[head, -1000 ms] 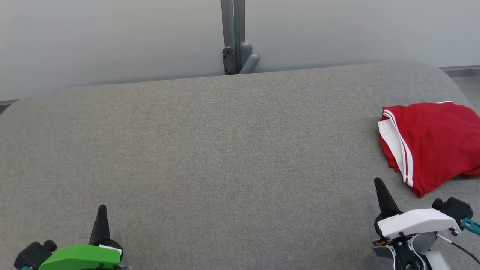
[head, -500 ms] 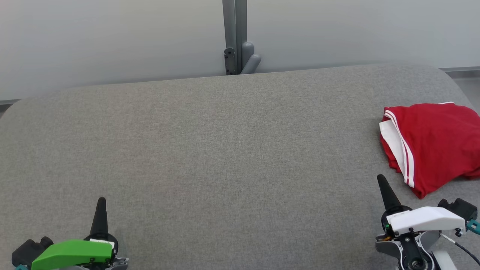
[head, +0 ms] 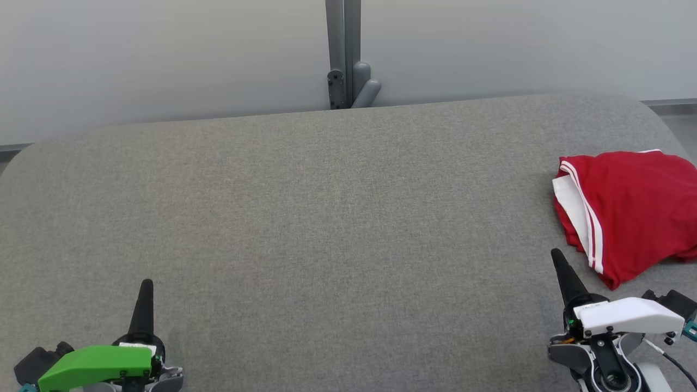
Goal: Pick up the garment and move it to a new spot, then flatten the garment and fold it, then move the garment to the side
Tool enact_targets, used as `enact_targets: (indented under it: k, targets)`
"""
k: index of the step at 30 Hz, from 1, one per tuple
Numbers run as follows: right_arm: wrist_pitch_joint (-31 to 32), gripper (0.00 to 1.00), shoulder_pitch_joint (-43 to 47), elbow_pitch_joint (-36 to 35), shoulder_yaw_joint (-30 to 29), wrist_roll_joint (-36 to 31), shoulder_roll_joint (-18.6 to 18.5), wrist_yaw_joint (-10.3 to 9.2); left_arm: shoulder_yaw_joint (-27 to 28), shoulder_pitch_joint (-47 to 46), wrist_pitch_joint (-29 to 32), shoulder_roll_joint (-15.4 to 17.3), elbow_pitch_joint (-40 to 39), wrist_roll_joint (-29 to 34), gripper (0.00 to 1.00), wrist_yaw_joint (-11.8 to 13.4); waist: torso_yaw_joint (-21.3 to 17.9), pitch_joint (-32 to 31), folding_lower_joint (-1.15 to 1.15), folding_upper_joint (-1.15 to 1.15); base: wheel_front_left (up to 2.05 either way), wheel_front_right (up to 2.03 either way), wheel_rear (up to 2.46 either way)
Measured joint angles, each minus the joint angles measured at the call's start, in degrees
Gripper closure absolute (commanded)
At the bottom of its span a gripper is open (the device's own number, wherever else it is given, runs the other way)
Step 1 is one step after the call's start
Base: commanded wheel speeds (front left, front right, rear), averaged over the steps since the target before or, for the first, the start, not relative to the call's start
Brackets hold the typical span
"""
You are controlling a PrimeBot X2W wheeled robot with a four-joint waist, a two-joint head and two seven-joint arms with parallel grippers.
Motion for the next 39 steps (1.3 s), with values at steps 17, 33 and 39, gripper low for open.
enact_targets:
  k: [17, 33, 39]
  targets:
    - [2.2, 1.00, 0.0, -1.5, -1.2, 8.8, 0.1, 0.00, 0.5, -0.7, 2.1, 0.1, -1.4, -8.3, 1.00, -0.5, 0.3, -0.1, 0.00, 0.00, 0.00, 0.00, 0.00]
    - [3.8, 1.00, 0.0, -2.6, -2.0, 15.2, 0.1, 0.00, 0.8, -1.1, 3.6, 0.1, -2.4, -14.6, 1.00, -0.8, 0.6, -0.2, 0.00, 0.00, 0.00, 0.00, 0.00]
    - [4.3, 1.00, 0.0, -3.0, -2.4, 17.4, 0.1, 0.00, 0.9, -1.2, 4.2, 0.2, -2.7, -17.0, 1.00, -1.0, 0.7, -0.3, 0.00, 0.00, 0.00, 0.00, 0.00]
